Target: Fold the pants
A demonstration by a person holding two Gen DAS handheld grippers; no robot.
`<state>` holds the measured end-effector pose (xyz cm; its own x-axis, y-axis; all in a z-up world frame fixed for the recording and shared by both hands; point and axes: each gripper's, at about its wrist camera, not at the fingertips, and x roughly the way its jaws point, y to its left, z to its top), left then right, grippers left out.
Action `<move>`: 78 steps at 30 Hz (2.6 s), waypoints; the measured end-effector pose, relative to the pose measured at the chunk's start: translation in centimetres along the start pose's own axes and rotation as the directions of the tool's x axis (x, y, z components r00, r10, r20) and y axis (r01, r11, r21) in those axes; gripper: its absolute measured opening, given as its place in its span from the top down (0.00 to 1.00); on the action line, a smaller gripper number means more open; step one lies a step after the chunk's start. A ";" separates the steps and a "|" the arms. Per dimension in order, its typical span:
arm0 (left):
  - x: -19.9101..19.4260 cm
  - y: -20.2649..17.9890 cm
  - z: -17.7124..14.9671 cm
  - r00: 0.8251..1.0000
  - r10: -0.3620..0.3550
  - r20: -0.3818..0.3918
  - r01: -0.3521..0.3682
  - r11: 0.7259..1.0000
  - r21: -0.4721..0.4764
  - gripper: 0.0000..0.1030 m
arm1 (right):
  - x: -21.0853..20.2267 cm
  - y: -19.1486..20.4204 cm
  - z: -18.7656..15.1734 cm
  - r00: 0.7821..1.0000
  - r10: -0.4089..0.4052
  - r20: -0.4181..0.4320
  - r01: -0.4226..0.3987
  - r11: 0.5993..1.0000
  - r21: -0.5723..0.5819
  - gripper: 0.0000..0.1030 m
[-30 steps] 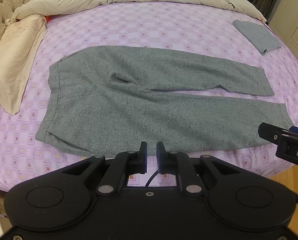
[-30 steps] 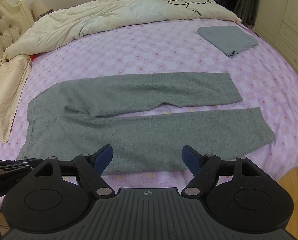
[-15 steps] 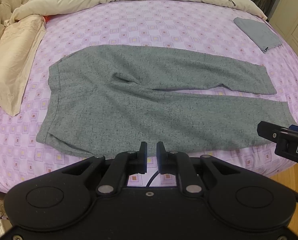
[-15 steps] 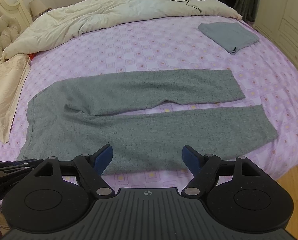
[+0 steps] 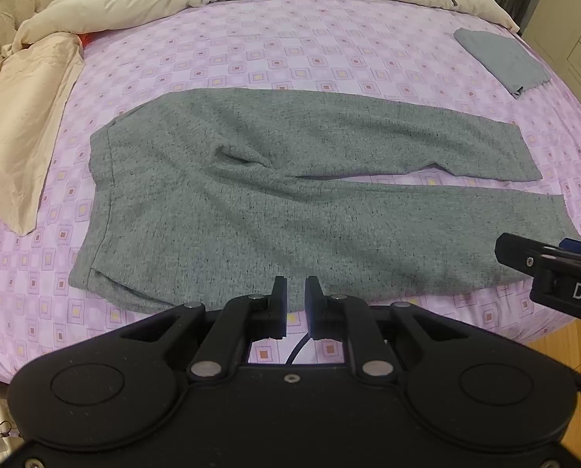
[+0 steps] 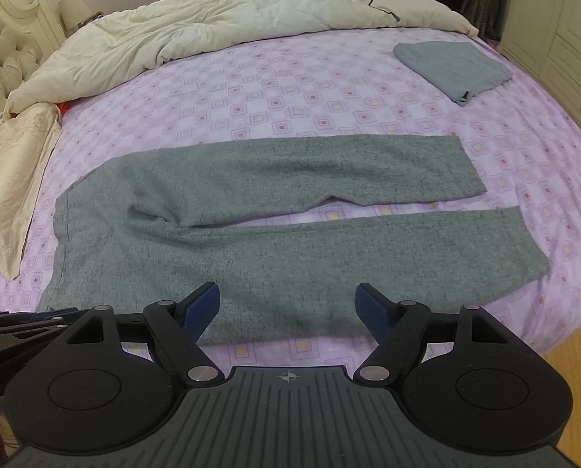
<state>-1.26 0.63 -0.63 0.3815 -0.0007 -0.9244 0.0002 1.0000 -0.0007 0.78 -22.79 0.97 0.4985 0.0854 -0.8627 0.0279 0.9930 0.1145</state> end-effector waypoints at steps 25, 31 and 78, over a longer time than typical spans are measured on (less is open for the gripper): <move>3.5 -0.2 2.3 0.998 -0.020 -0.062 0.025 0.997 0.075 0.80 | 3.3 0.1 1.3 0.999 -0.026 -0.045 0.028 0.999 0.037 0.26; 4.3 -1.3 3.1 0.996 -0.017 -0.087 0.025 0.996 0.087 0.80 | 4.6 -1.2 1.8 0.998 0.000 -0.068 0.003 0.999 0.052 0.26; 10.4 -15.0 9.6 0.967 0.206 -0.151 -0.233 0.952 -0.196 0.80 | 28.3 -31.0 17.7 0.995 -0.027 -0.094 0.024 0.999 -0.027 0.72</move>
<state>11.59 -14.37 -6.55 0.2290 0.2050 -0.9516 -0.2698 0.9527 0.1403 29.38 -52.61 -18.25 0.4140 0.0662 -0.9079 0.0169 0.9966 0.0804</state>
